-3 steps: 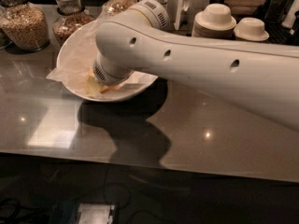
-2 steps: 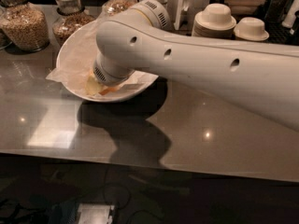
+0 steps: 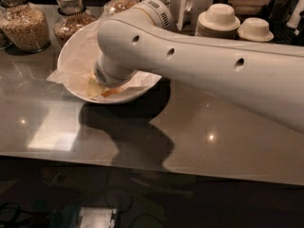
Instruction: Pick orange from white bowl
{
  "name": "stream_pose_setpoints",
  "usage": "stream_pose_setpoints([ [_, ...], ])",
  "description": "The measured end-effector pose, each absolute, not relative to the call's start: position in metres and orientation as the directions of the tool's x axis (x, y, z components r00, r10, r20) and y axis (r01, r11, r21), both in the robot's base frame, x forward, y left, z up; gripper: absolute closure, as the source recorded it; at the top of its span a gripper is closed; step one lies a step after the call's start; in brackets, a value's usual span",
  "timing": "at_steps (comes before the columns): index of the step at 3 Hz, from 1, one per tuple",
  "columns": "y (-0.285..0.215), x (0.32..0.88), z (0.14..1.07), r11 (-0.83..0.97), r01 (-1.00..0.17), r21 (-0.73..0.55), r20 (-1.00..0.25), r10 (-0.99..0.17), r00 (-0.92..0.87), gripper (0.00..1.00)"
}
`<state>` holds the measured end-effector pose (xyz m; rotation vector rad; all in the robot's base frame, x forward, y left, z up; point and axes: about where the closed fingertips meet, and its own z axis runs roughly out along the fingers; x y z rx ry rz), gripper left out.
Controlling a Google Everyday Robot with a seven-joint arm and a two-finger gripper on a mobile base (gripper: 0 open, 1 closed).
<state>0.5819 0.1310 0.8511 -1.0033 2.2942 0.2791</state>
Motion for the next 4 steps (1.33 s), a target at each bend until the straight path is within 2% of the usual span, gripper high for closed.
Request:
stream_pose_setpoints([
  [1, 0.132, 0.583, 0.858, 0.659, -0.751, -0.035, -0.66, -0.58, -0.478, 1.0],
  [2, 0.152, 0.6, 0.877, 0.615, -0.784, 0.09, -0.797, -0.428, -0.427, 1.0],
  [3, 0.147, 0.637, 0.908, 0.571, -0.779, 0.258, -0.887, -0.179, -0.425, 1.0],
  [4, 0.122, 0.614, 0.923, 0.477, -0.822, 0.311, -0.904, -0.12, -0.411, 1.0],
])
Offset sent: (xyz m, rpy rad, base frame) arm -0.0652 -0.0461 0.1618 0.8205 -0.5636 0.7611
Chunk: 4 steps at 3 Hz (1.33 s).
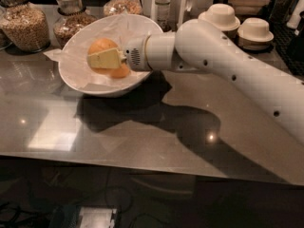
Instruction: Pick orange from white bowl
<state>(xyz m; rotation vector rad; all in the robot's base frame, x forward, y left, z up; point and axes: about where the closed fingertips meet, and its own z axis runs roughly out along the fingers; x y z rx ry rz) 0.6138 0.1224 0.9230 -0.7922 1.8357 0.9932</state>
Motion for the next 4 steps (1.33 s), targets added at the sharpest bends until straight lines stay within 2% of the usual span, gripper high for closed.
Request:
stream_pose_setpoints([
  [1, 0.123, 0.528, 0.949, 0.362, -0.922, 0.141, -0.933, -0.263, -0.246, 1.0],
  [2, 0.12, 0.506, 0.97, 0.333, -0.942, 0.037, -0.946, -0.293, -0.141, 1.0],
  [4, 0.126, 0.499, 0.983, 0.285, -0.957, 0.047, -0.948, -0.29, -0.133, 1.0],
])
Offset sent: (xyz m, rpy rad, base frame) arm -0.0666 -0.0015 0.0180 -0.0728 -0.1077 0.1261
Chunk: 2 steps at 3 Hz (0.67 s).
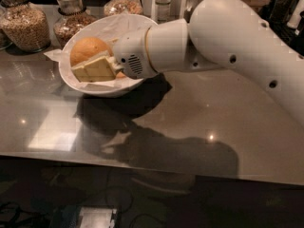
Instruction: Pick orange from white bowl
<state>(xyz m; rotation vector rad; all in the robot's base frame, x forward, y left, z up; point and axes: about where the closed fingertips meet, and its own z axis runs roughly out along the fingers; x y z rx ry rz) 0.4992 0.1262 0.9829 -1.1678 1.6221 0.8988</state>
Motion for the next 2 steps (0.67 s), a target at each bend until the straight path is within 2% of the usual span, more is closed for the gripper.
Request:
stream_pose_setpoints([
  [2, 0.109, 0.43, 1.06, 0.168, -0.983, -0.072, -0.914, -0.407, -0.003, 1.0],
])
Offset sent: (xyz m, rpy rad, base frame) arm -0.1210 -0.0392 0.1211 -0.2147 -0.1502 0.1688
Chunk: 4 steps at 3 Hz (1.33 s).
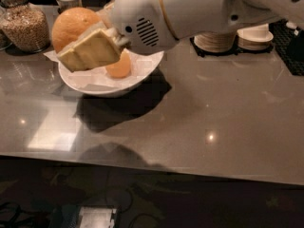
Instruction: Pick orange from white bowl
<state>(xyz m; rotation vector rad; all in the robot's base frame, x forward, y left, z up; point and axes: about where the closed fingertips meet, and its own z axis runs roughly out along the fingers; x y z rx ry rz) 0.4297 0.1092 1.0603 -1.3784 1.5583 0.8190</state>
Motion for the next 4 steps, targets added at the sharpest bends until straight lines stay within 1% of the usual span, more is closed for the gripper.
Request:
stream_pose_setpoints([
  [1, 0.101, 0.391, 1.073, 0.149, -0.985, -0.09, -0.898, -0.439, 0.016, 1.0],
  [2, 0.09, 0.365, 1.053, 0.149, -0.988, -0.039, -0.911, -0.411, -0.026, 1.0],
  [3, 0.093, 0.357, 1.044, 0.152, -0.988, -0.011, -0.92, -0.388, -0.049, 1.0],
  [4, 0.098, 0.354, 1.047, 0.148, -0.989, -0.022, -0.916, -0.398, -0.039, 1.0],
])
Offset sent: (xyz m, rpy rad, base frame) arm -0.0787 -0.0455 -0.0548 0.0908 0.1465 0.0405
